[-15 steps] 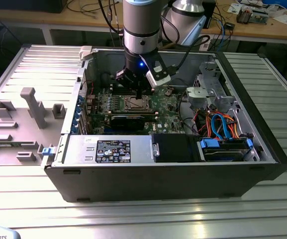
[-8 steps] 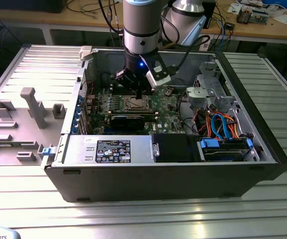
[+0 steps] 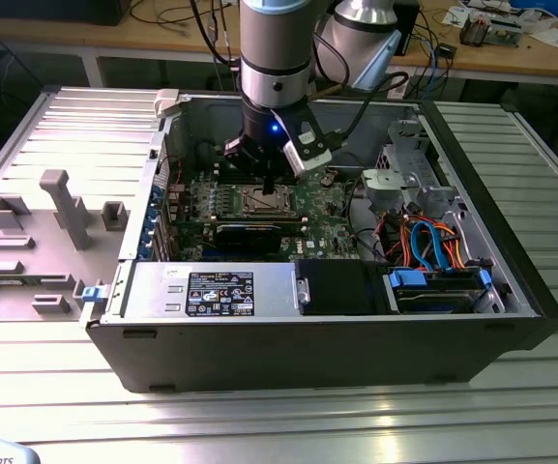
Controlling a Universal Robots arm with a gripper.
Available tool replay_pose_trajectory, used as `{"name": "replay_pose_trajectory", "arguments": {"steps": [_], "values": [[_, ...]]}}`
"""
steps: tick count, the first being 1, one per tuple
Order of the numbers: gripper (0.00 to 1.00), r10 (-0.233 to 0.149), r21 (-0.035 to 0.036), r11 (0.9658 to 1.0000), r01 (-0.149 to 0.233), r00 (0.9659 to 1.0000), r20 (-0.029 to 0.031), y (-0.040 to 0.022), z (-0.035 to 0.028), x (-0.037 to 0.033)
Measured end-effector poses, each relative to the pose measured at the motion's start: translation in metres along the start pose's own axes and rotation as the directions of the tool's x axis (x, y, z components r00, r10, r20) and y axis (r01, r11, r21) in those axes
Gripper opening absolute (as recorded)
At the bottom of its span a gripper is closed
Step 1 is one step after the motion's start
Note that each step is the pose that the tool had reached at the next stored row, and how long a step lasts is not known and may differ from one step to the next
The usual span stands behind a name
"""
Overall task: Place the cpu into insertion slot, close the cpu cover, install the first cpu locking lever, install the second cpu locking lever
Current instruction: 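Install the second cpu locking lever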
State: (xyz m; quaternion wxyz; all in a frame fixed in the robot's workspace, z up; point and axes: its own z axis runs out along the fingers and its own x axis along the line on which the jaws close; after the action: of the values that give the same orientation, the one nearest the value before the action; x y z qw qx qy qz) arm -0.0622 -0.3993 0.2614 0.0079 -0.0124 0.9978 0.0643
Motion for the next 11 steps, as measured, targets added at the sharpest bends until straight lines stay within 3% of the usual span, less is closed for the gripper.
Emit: {"name": "replay_pose_trajectory", "arguments": {"steps": [1,11], "values": [[0.11,0.0,-0.0016,1.0,0.0,1.0,-0.0027,-0.0002,0.0003,0.0001],[0.11,0.0,-0.0039,1.0,0.0,1.0,-0.0031,-0.0002,0.0002,0.0001]]}}
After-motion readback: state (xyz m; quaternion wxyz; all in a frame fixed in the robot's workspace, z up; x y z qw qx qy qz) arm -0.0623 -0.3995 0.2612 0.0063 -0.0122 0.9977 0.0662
